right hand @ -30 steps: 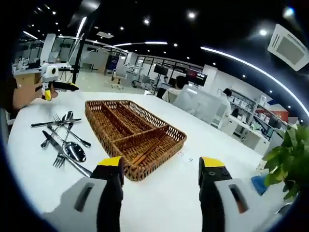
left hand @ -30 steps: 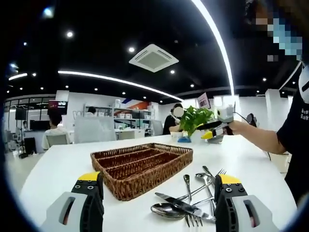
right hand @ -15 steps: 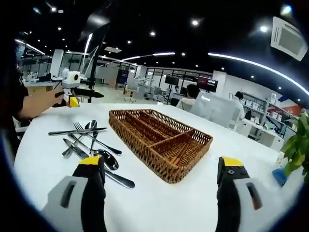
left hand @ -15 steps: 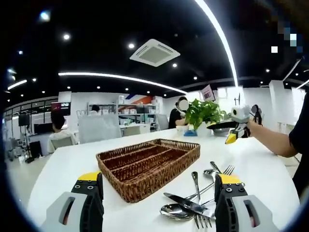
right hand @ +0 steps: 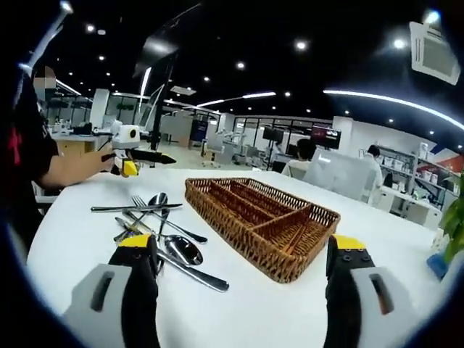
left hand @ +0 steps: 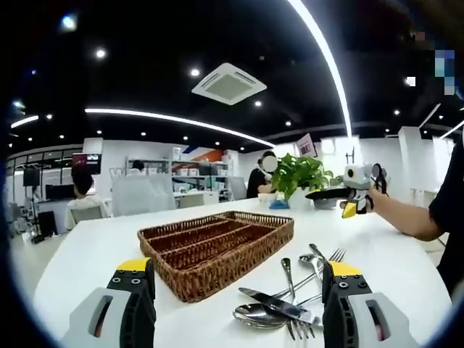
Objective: Arrange the knives, forks, and spoons in their matching storage slots by inserting each utensil handle-first until every utensil is classified and aligned in the correct compartment
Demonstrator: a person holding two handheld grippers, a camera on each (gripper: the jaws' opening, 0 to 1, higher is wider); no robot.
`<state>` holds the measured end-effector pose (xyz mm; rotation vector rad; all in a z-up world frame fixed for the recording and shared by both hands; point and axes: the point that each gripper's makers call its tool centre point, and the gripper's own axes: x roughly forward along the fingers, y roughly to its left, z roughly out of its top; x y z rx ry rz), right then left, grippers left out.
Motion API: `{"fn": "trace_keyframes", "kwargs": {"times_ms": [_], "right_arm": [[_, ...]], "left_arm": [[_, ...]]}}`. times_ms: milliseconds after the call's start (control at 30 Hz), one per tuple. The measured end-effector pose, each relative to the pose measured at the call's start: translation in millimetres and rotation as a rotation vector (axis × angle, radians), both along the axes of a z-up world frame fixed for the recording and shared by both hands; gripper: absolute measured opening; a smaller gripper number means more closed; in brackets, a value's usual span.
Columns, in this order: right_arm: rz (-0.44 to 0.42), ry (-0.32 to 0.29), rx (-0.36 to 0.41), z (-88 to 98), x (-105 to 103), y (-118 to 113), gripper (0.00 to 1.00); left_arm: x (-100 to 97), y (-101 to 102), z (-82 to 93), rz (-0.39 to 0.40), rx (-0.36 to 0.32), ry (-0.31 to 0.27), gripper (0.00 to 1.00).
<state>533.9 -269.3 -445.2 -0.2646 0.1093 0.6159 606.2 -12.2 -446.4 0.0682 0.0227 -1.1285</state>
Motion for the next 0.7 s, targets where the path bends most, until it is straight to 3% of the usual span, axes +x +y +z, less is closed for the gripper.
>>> {"fn": "trace_keyframes", "kwargs": {"times_ms": [167,267,333,500,700], "right_arm": [[0.021,0.009,0.026,-10.2,-2,-1,0.99],[0.017,0.030,0.000,-20.2,0,-4,0.99],[0.012,0.042,-0.036,-25.0,0,-4,0.99],[0.040,0.005,-0.005,-11.2,-7,5,0.99],[0.026,0.018,-0.003,-14.9,-5,2,0.99]], "left_arm": [[-10.2,-7,-3.4,-0.023,0.016,-0.020,1.00],[-14.0,-8,-6.1,-0.032,0.047,-0.045,1.00],[-13.4,-6,-5.9,-0.044,0.031,-0.021,1.00],[-12.4,-4,-9.6,-0.040,0.037,-0.004,1.00],[-12.1,-6,-16.2,-0.038,0.066,-0.010,1.00]]}}
